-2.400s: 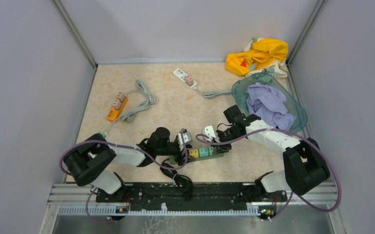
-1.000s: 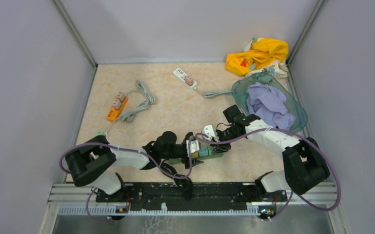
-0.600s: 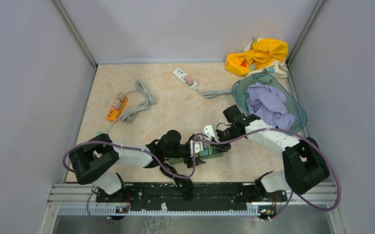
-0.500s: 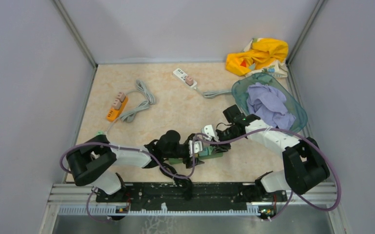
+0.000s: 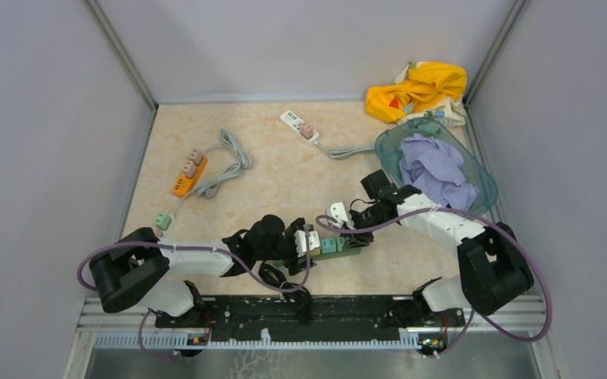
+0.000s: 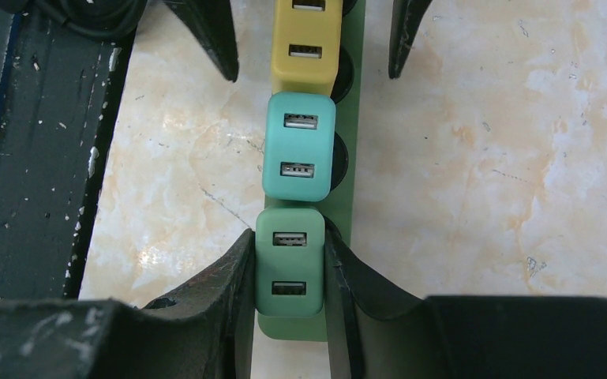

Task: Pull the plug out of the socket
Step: Remove the plug from the socket.

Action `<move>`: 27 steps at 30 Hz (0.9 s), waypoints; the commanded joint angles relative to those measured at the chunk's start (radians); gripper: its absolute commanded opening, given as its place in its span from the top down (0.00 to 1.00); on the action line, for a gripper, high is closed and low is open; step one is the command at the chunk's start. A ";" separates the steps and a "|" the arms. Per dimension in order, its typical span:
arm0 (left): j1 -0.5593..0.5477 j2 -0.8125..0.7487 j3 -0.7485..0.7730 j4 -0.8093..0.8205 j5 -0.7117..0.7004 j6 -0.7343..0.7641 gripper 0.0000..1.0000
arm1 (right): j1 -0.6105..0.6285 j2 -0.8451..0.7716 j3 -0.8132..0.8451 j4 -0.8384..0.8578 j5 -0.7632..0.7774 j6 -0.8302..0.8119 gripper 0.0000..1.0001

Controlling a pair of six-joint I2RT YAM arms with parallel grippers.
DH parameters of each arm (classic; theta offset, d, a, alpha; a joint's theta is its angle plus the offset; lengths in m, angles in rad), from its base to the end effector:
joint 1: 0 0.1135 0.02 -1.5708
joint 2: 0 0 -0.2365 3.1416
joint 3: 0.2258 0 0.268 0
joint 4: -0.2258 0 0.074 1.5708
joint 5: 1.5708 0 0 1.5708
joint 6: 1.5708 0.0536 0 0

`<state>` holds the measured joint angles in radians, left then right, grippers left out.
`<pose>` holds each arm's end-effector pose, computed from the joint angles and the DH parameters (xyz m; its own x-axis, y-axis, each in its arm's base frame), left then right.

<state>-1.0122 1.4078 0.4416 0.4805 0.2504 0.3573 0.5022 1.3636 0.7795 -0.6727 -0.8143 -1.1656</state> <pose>0.1429 -0.2537 0.1073 0.0962 0.4855 -0.8690 0.9650 0.1685 0.2009 0.2061 0.1577 0.1456 0.1559 -0.6340 -0.7574 -0.9740 -0.2262 -0.0112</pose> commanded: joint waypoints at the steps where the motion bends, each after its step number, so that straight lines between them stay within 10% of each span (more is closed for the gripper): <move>1: 0.007 -0.001 -0.036 -0.044 -0.033 0.007 0.15 | 0.024 -0.029 0.029 -0.008 -0.106 -0.005 1.00; 16: 0.009 0.123 0.038 -0.059 -0.010 0.001 0.31 | 0.024 -0.024 0.029 -0.008 -0.100 -0.004 1.00; 27: 0.015 0.132 0.059 -0.081 0.032 -0.013 0.99 | 0.035 -0.041 0.021 0.076 -0.137 0.111 1.00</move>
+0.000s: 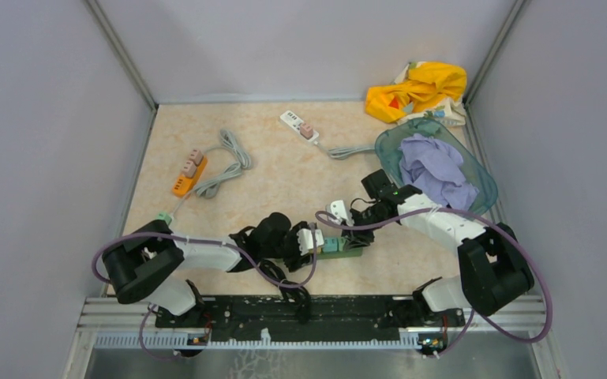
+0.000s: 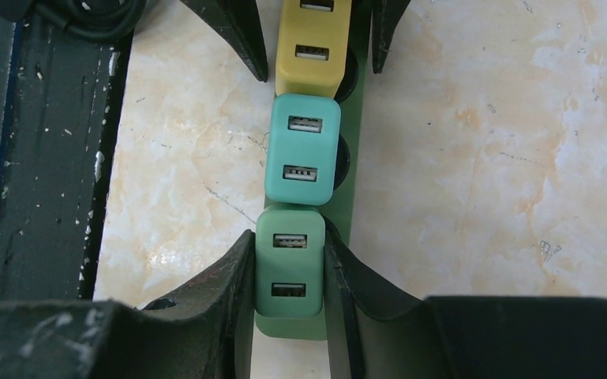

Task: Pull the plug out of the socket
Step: Remove the plug from the socket.

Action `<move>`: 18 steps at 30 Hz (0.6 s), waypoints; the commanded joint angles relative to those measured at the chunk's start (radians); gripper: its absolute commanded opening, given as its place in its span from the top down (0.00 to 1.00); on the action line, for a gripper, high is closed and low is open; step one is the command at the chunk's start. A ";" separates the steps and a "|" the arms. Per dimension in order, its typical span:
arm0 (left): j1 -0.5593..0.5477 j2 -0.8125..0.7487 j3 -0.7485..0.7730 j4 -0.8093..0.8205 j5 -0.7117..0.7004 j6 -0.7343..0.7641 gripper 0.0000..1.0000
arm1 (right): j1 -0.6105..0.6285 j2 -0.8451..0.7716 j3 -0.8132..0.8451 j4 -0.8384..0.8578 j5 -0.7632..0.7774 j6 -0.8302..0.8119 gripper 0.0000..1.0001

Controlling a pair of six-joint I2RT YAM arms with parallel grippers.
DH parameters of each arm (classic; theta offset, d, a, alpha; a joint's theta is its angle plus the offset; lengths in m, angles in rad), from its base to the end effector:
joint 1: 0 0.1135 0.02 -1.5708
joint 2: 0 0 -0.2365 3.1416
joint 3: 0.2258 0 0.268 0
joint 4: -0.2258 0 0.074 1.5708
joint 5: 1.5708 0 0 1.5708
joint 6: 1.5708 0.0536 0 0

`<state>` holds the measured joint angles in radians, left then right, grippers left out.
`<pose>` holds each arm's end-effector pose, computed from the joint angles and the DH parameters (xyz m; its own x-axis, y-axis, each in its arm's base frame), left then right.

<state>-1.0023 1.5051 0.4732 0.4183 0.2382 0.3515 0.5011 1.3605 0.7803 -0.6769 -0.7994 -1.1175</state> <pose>0.1471 -0.2538 0.0835 0.0267 0.5797 -0.8144 0.9731 0.1715 0.1539 0.2064 0.1568 0.1459 0.1102 -0.6542 -0.7482 -0.9816 -0.1896 0.0212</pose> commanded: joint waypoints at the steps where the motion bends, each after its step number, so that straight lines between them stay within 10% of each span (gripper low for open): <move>1: 0.006 0.038 0.029 -0.020 0.044 -0.009 0.99 | 0.044 -0.048 0.016 0.124 -0.155 0.116 1.00; 6: 0.005 0.041 0.027 -0.023 0.022 -0.023 0.99 | 0.035 -0.084 0.004 0.260 -0.137 0.252 1.00; 18: 0.031 0.011 -0.007 0.000 0.016 -0.049 0.99 | 0.023 -0.087 0.003 -0.001 -0.171 -0.078 1.00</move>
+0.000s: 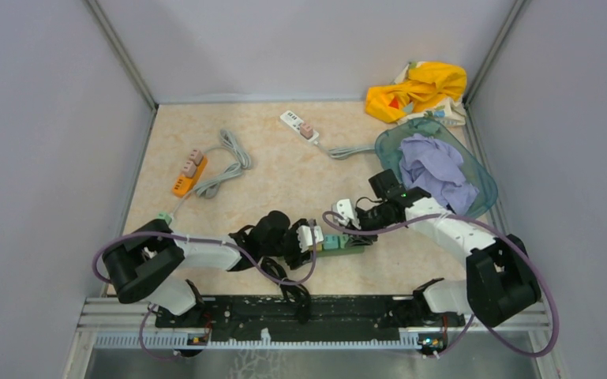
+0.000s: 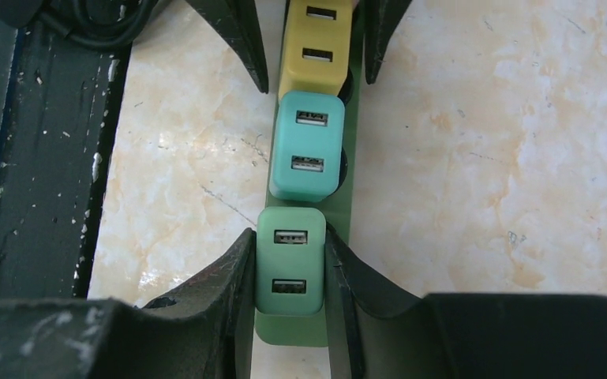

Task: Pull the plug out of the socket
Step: Remove the plug from the socket.

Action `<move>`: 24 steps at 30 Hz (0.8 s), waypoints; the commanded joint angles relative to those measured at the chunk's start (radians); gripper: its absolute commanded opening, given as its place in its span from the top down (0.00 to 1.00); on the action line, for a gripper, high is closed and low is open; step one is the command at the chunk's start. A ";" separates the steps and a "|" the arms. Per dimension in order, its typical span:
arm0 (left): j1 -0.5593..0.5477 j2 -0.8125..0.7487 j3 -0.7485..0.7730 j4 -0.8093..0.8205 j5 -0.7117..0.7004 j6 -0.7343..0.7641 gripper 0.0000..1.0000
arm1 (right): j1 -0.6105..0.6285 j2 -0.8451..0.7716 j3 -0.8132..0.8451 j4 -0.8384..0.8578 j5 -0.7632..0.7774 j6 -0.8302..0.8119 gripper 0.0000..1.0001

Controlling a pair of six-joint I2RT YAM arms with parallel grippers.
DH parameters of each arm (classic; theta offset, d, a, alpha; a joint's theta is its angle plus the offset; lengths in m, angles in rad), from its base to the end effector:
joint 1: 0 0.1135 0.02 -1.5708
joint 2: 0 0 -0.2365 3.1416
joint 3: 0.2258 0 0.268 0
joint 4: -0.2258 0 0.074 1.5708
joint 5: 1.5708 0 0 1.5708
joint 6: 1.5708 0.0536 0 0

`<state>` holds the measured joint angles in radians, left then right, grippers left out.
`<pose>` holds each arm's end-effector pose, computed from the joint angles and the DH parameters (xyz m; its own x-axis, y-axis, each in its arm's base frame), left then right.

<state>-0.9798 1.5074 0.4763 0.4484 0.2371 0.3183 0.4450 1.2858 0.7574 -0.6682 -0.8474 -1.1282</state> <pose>0.1545 -0.2528 0.0869 -0.0044 0.5525 -0.8335 0.9664 0.2167 0.1386 0.2078 0.1436 0.1587 0.1211 -0.6049 -0.7870 -0.9871 -0.1567 -0.0315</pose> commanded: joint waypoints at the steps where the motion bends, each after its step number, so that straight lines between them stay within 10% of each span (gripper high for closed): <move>1: 0.009 0.012 -0.007 -0.032 0.022 -0.018 0.99 | 0.103 0.000 0.034 0.021 -0.117 -0.023 1.00; 9: 0.009 0.020 -0.032 0.004 0.020 -0.036 0.99 | 0.082 -0.002 0.072 0.153 -0.087 0.189 1.00; 19: 0.009 0.002 -0.041 0.001 0.011 -0.021 0.99 | 0.043 -0.025 0.063 -0.080 -0.134 -0.093 1.00; 24: 0.009 0.018 -0.027 0.001 0.018 -0.023 0.99 | 0.140 0.011 0.064 0.135 -0.128 0.184 1.00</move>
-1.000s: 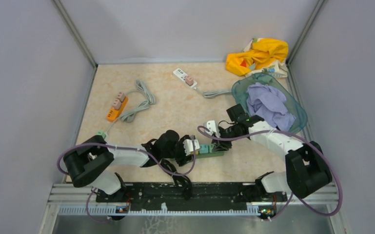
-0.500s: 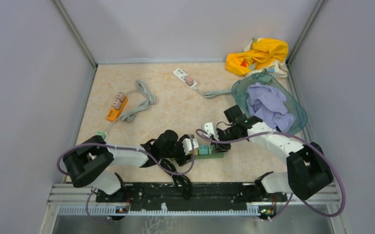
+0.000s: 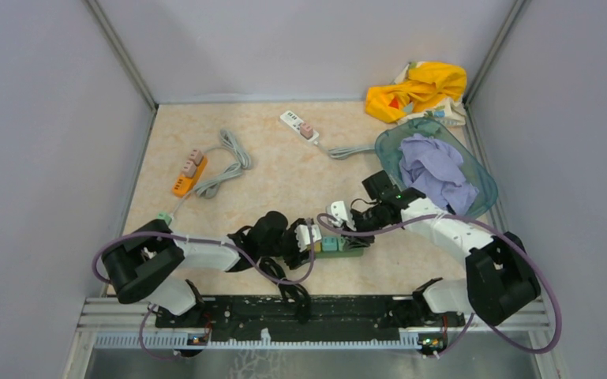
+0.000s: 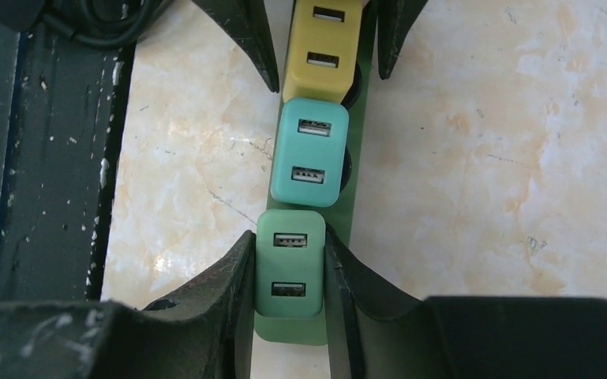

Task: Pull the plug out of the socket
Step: Remove the plug from the socket.

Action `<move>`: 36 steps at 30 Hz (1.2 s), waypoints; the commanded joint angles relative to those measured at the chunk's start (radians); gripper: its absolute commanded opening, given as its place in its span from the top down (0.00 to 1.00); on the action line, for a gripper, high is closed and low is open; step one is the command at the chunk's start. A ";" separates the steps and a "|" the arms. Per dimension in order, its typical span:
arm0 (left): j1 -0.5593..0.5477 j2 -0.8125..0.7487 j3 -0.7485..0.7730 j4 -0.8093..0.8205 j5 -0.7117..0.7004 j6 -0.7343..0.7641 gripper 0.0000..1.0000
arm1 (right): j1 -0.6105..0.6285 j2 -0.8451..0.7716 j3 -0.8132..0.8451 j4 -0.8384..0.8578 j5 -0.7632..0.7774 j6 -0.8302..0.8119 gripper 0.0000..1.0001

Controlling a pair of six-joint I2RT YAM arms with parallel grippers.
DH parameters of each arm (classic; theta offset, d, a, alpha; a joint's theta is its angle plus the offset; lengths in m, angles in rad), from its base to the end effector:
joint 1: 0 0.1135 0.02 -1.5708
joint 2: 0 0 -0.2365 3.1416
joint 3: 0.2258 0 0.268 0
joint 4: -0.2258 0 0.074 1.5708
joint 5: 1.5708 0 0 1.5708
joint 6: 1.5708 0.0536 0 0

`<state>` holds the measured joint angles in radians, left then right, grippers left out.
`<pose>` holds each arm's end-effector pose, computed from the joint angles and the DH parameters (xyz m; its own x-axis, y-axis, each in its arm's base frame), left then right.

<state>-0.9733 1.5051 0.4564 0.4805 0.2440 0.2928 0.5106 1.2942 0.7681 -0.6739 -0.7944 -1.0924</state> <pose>0.1541 -0.2495 0.0852 -0.0252 0.5349 -0.8445 0.9652 0.2331 0.1188 0.2010 0.1564 0.1578 0.1299 -0.6402 -0.7571 -0.9833 -0.1811 -0.0156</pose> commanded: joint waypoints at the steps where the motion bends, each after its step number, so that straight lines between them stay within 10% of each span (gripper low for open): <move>1: 0.002 0.025 -0.008 -0.030 0.012 -0.001 0.99 | 0.074 0.006 0.061 0.175 -0.176 0.203 1.00; 14: 0.007 0.025 -0.027 -0.008 0.013 -0.002 0.99 | -0.064 -0.055 0.048 -0.111 -0.251 -0.176 1.00; 26: 0.009 0.005 -0.044 0.030 0.031 -0.033 0.99 | -0.113 -0.027 0.176 -0.224 -0.229 -0.167 1.00; 36: 0.010 -0.019 -0.052 0.047 0.043 -0.071 0.95 | -0.232 -0.082 0.139 0.033 -0.247 0.144 1.00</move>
<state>-0.9661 1.5078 0.4316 0.5327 0.2459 0.2752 0.3126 1.2335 0.9096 -0.8059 -0.9840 -1.1172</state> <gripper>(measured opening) 0.663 0.310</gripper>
